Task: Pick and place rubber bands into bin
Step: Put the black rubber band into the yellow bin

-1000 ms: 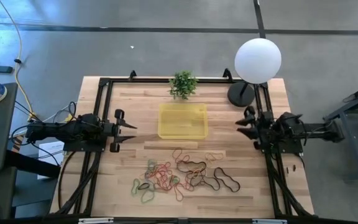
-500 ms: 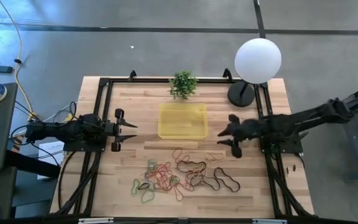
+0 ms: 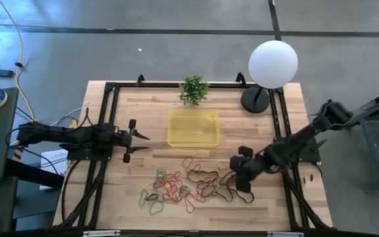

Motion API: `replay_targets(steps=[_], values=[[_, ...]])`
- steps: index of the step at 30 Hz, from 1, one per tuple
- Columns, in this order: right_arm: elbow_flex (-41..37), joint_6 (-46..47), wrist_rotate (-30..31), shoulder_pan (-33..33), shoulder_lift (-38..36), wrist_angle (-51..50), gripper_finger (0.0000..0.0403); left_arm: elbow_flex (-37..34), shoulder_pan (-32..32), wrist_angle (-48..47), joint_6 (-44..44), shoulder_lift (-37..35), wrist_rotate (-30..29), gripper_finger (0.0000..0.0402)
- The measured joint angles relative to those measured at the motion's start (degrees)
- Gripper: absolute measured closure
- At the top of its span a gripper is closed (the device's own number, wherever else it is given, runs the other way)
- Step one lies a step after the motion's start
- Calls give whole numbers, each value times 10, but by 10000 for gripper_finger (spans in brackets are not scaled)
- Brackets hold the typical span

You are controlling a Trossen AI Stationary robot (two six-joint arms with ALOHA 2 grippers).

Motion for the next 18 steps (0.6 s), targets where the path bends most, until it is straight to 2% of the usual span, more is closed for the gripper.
replay_targets(steps=[7,12,18], values=[[19,128,8,59,67,-23,265,0,0,0,-10,54,0,241],[19,154,-10,62,118,-23,265,0,0,0,-10,68,0,241],[17,156,-9,52,130,-23,265,0,0,0,-10,68,0,241]])
